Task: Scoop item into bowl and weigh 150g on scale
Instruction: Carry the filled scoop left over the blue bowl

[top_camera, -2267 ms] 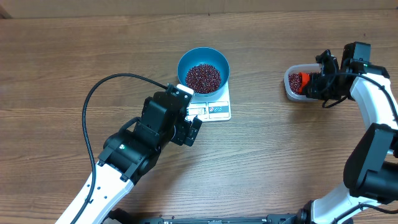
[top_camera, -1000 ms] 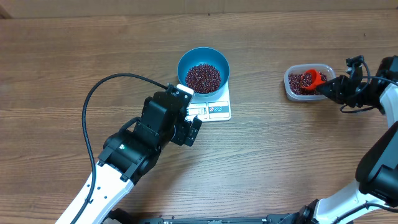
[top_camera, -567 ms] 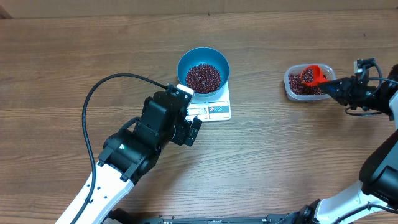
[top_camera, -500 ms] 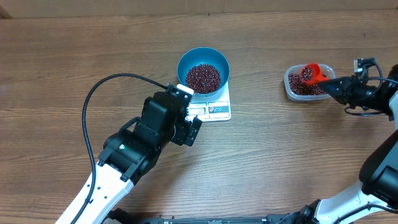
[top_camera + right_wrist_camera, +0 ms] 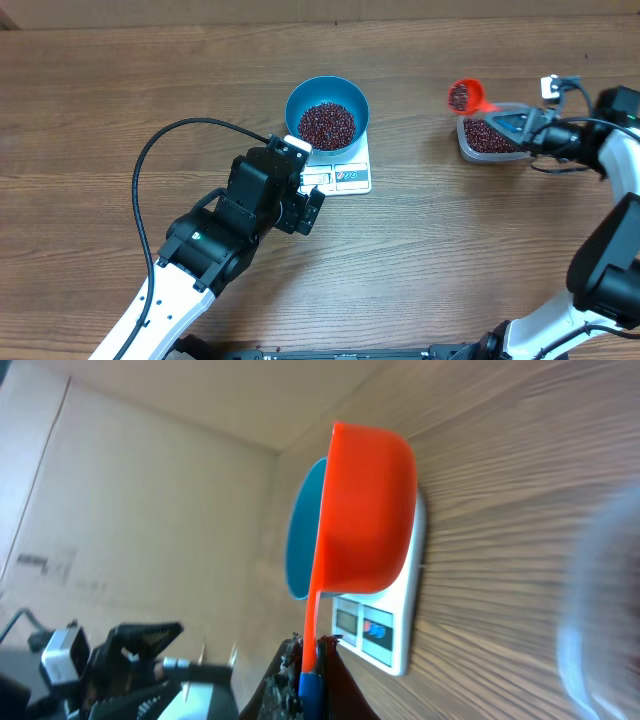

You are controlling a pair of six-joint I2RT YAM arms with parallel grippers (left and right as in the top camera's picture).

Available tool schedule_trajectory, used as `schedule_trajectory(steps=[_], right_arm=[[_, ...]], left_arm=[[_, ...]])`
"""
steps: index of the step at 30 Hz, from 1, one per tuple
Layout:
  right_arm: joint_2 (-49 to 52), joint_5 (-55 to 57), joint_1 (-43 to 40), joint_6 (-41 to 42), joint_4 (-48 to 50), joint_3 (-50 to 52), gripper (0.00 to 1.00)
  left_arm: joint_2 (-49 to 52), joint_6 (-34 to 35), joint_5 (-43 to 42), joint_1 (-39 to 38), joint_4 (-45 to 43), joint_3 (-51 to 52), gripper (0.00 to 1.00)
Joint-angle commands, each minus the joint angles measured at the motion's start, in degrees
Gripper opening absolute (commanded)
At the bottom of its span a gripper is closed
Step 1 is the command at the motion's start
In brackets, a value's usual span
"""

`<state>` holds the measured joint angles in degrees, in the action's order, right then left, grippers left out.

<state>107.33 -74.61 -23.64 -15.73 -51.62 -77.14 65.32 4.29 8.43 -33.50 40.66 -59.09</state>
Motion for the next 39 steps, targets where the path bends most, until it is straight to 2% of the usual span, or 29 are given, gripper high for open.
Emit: schedule_trajectory(steps=[1,9,14,18,24,29,39], right_arm=[[0.1,-4.0,3.9,0.5,1.9,0.0,0.04],[0.1,-3.6,14.7,11.4,17.5,0.0,0.04],[0.1,2.1,20.2,20.6,26.6,0.0,0.04],[0.1,4.4,24.2,22.2,31.2,0.0,0.04],[0.1,13.9,28.3,22.1,31.8,0.0,0.04],[0.1,23.4,31.3,20.7,31.8,0.0,0.04],[0.1,31.2,34.4,-0.6,31.8,0.0,0.04]], left_arm=[[0.3,0.2,0.5,0.2,-0.2,0.1,1.00],[0.3,0.2,0.5,0.2,-0.2,0.1,0.99],[0.3,0.2,0.5,0.2,-0.2,0.1,0.99],[0.3,0.2,0.5,0.2,-0.2,0.1,0.99],[0.3,0.2,0.5,0.2,-0.2,0.1,0.99],[0.3,0.2,0.5,0.2,-0.2,0.1,0.99],[0.3,0.2,0.5,0.2,-0.2,0.1,1.00]])
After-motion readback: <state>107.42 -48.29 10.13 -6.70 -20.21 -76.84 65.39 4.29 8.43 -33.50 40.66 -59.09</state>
